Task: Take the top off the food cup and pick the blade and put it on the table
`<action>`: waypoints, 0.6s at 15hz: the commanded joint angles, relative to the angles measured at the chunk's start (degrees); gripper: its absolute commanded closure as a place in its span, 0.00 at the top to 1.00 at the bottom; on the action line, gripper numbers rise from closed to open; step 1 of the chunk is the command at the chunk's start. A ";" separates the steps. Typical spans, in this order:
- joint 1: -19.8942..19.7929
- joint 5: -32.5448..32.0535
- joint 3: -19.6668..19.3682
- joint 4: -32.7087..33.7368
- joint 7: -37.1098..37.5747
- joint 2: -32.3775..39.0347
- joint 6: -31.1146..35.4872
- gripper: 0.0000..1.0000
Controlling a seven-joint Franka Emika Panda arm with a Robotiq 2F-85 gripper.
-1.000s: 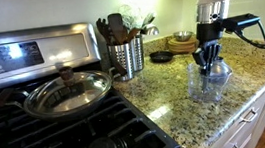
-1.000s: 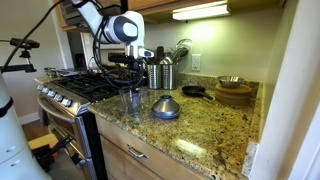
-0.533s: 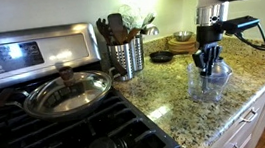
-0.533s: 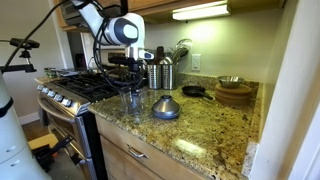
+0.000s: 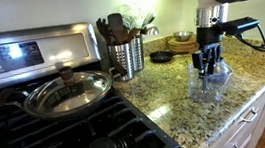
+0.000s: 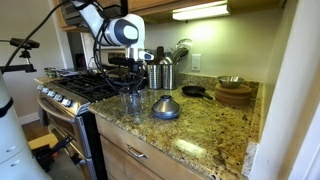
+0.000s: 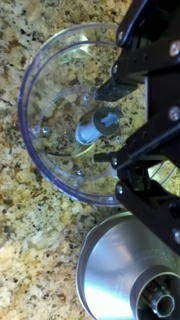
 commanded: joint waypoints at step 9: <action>0.88 0.86 -0.34 -0.30 -1.56 -0.89 -0.49 0.13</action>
